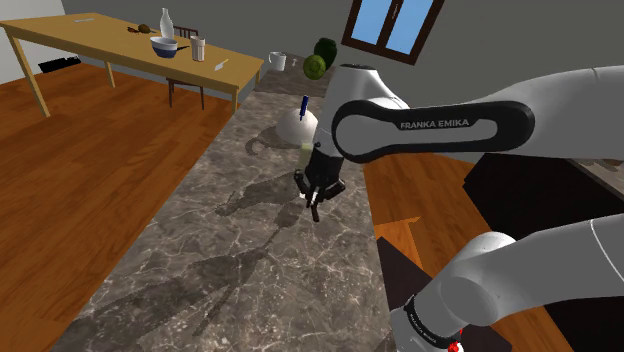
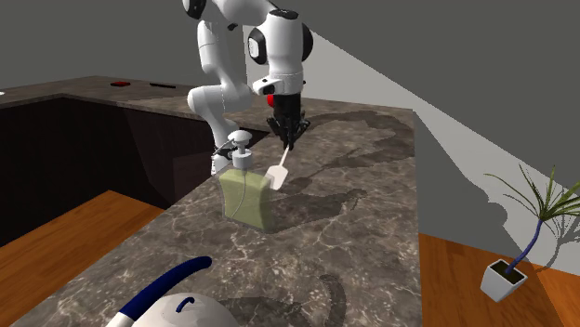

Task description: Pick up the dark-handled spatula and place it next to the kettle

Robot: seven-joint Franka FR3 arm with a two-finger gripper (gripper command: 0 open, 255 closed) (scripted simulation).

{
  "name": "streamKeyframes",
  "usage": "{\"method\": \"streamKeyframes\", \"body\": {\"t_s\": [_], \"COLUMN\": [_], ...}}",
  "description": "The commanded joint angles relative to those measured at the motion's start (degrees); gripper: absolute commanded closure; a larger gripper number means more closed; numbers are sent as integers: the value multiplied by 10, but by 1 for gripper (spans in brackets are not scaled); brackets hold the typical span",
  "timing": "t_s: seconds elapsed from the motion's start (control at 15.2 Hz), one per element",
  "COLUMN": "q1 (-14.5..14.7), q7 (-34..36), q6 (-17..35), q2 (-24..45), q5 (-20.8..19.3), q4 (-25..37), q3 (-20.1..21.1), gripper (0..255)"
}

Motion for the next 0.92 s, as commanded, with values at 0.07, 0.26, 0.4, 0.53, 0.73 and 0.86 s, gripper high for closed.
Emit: {"method": "streamKeyframes", "body": {"t_s": [0.07, 0.26, 0.4, 0.53, 0.73, 0.86], "q1": [-1, -1, -2, -2, -3, -3], "q7": [1, 2, 2, 3, 4, 5], "q6": [-25, -50, -66, -83, -106, -122], "q2": [-8, -15, -19, -23, -27, -29], "q5": [-2, -4, -5, -7, -9, -10], "q4": [17, 34, 47, 59, 79, 93], "q3": [-4, -7, -10, -12, -15, -17], "gripper": [255, 255, 255, 255, 255, 255]}}
